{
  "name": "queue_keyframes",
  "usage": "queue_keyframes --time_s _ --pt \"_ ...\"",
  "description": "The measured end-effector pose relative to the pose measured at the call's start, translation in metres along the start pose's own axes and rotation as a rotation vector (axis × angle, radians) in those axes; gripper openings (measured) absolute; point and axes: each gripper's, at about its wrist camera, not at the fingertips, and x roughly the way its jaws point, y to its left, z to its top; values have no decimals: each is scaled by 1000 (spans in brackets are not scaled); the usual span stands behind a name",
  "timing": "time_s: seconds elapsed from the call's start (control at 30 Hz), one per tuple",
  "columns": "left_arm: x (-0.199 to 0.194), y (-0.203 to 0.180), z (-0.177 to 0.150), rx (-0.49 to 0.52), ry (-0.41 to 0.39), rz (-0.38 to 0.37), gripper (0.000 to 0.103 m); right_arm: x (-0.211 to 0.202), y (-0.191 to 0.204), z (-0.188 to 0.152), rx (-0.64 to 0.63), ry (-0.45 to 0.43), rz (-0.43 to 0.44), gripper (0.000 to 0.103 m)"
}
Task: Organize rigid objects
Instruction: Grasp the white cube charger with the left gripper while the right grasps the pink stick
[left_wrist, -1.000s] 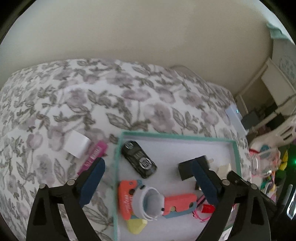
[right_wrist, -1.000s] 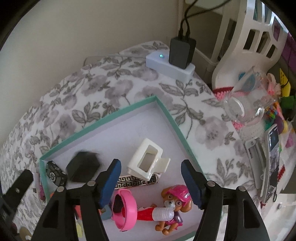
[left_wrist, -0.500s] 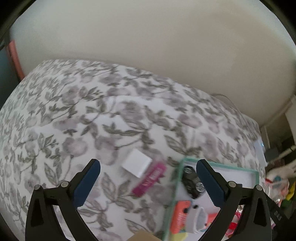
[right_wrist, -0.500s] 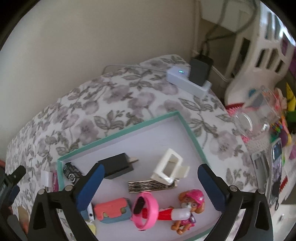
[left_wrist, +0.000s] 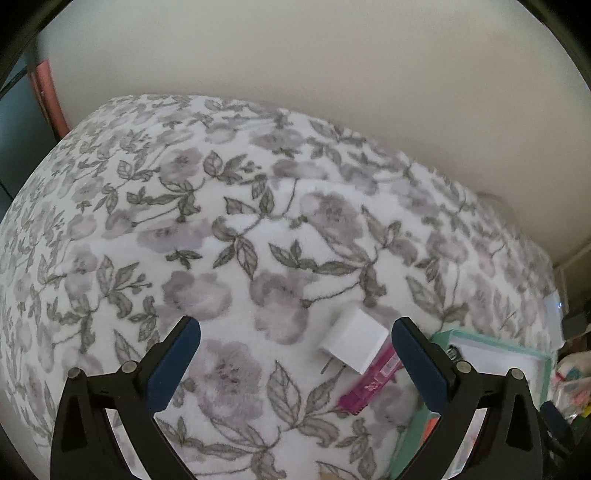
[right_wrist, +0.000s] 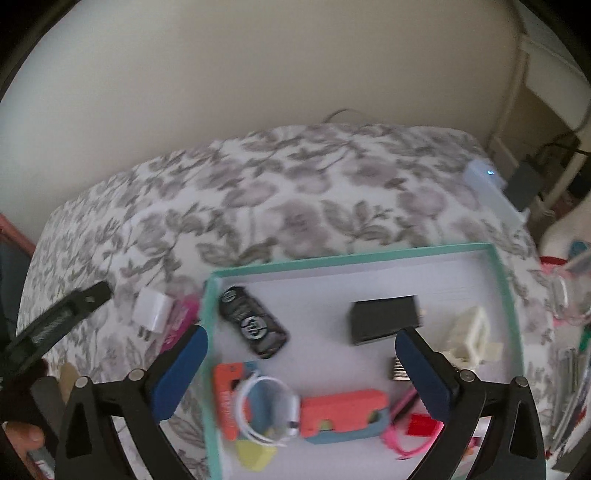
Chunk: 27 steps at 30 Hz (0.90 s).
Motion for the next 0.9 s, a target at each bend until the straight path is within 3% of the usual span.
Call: queue_keyframes --time_s 0.2,0.37,0.63,0.7,0.77,0.9 --pt "32 -12 -9 42 74 -20 103 13 17 2 -28 19 8 103" --pt "40 -23 -9 80 82 -28 80 23 15 5 -11 33 -3 103" --pt "45 -41 -12 143 87 -66 80 33 11 5 3 50 -11 103" --pt "47 -43 -14 159 95 -56 71 34 11 5 3 51 -14 103" --pt "48 -44 -15 162 108 -63 54 34 11 5 2 52 -13 103" --pt "46 -45 -16 185 114 -50 48 33 14 5 -4 44 -10 103"
